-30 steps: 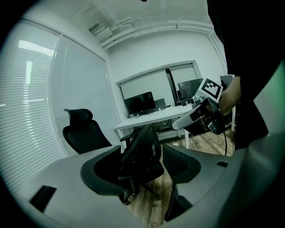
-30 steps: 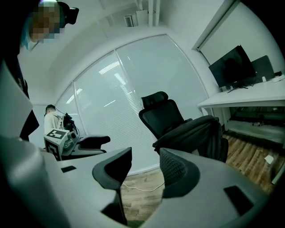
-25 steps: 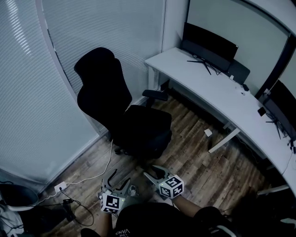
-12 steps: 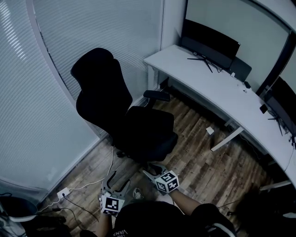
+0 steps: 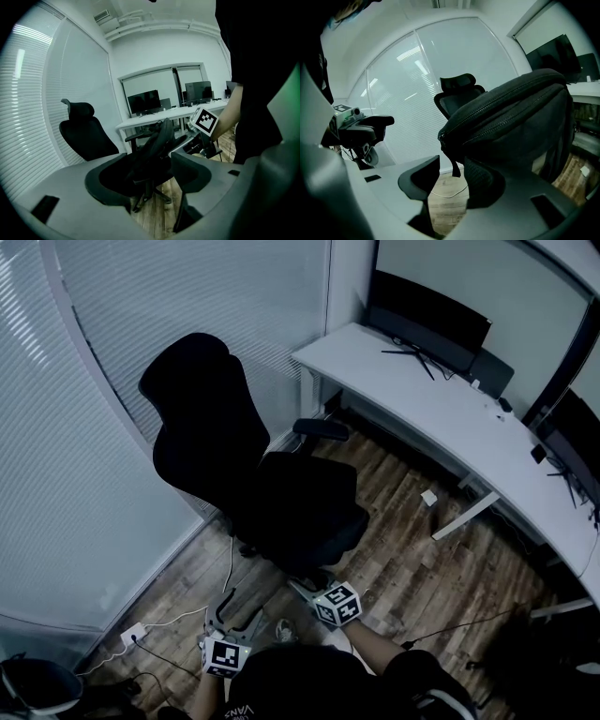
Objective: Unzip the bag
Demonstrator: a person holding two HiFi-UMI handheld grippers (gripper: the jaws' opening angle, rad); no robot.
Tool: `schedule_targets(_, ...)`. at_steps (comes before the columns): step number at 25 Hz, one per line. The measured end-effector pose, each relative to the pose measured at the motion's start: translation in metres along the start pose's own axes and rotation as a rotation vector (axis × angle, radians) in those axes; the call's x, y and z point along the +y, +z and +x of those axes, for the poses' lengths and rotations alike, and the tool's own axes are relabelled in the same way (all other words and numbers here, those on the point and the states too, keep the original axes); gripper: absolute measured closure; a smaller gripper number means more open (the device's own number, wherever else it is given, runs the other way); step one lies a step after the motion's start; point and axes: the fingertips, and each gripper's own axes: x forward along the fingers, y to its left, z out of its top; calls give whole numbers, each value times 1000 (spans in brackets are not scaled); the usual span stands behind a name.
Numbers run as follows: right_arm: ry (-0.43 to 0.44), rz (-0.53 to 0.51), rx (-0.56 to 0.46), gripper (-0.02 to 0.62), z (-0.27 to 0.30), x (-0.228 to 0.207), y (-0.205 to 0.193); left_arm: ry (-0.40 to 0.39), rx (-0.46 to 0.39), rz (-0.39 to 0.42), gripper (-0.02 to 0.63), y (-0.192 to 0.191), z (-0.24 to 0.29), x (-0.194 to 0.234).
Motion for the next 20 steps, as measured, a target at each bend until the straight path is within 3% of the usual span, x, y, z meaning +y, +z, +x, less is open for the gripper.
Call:
schedule_targets(2,2,-11,-15,420,1,2,2,-19,9,-3,314,-3,4,4)
schedule_targets(5,-10,-29,-20,519,0,2,4,-51,27,-5,314,-7,12,7)
schedule_targets(11,-3,12,-16,541,-9,5,5,-151,4,26,314,-11,35,5)
schedule_targets(15,50,85,-43,545,-17,21,8,-210,-2,65,314,-10,49,9)
schedule_targets(20,88,233,-151,548,-25,28,24,-312,-15,158,314,-17,73,5)
